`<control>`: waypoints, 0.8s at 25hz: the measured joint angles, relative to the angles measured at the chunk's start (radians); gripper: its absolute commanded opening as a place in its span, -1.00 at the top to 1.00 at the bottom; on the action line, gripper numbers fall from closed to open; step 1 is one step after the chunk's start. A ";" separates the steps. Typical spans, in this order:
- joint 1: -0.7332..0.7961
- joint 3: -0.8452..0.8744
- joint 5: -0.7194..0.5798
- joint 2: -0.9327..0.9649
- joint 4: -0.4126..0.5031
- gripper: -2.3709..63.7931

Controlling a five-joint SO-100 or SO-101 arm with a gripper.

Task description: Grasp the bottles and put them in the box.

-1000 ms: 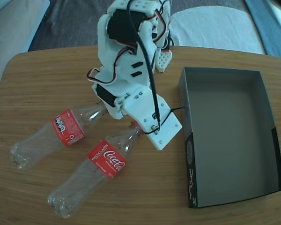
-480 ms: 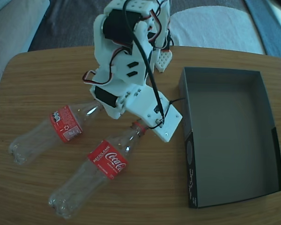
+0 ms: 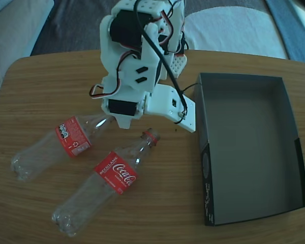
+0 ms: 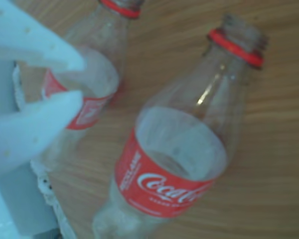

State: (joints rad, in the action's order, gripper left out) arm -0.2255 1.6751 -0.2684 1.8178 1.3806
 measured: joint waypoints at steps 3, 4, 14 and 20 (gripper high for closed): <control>0.009 0.000 -0.095 0.000 0.000 0.92; 0.012 0.000 -0.137 0.000 0.000 0.92; 0.101 0.026 -0.586 0.000 0.008 0.91; 0.224 0.026 -0.687 0.000 -0.002 0.43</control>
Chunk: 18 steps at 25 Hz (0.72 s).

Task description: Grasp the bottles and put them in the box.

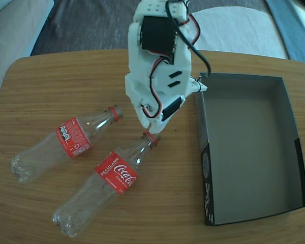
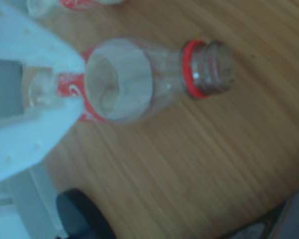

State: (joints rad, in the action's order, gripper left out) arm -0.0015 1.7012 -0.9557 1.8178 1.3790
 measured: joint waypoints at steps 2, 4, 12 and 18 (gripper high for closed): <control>0.014 0.000 -0.006 0.000 0.000 0.29; 0.017 0.000 -0.005 -0.005 0.000 0.14; -0.021 0.028 -0.003 -0.006 0.011 -0.25; -0.087 0.051 -0.003 -0.097 -0.006 -0.28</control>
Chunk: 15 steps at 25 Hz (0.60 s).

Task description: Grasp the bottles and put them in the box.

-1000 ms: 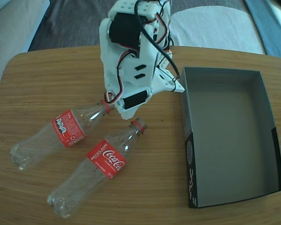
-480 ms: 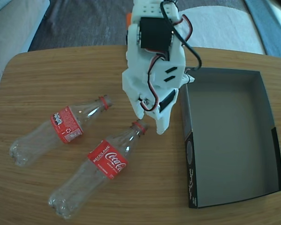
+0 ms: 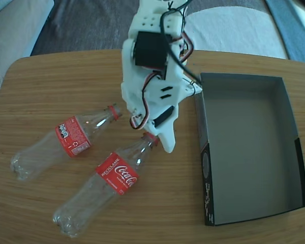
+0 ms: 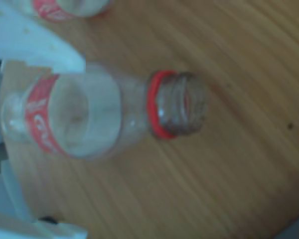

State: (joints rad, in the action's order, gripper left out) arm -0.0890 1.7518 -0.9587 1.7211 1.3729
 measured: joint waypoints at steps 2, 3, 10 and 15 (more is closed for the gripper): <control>-0.009 0.000 0.000 -0.046 0.012 -0.34; -0.006 0.000 0.000 -0.058 0.014 -0.40; -0.017 0.002 0.000 -0.083 0.005 -0.61; -0.009 0.026 0.000 -0.083 -0.074 -0.59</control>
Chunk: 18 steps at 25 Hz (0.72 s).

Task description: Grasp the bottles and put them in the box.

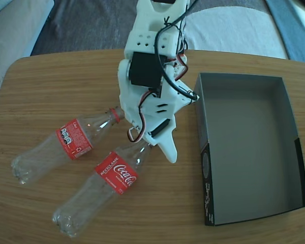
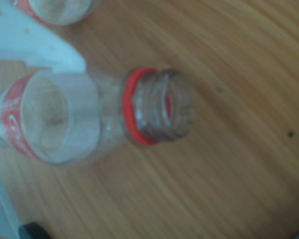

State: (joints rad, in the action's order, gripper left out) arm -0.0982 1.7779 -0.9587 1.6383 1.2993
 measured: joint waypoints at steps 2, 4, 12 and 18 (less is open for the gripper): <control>-0.005 0.023 0.000 0.000 -0.058 -0.59; -0.002 0.049 0.000 0.000 -0.074 -0.59; -0.032 0.092 0.000 -0.083 -0.097 -0.59; -0.075 0.092 0.000 -0.156 -0.097 -0.59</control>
State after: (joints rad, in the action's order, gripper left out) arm -0.1733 1.8699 -0.9587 1.4818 1.2026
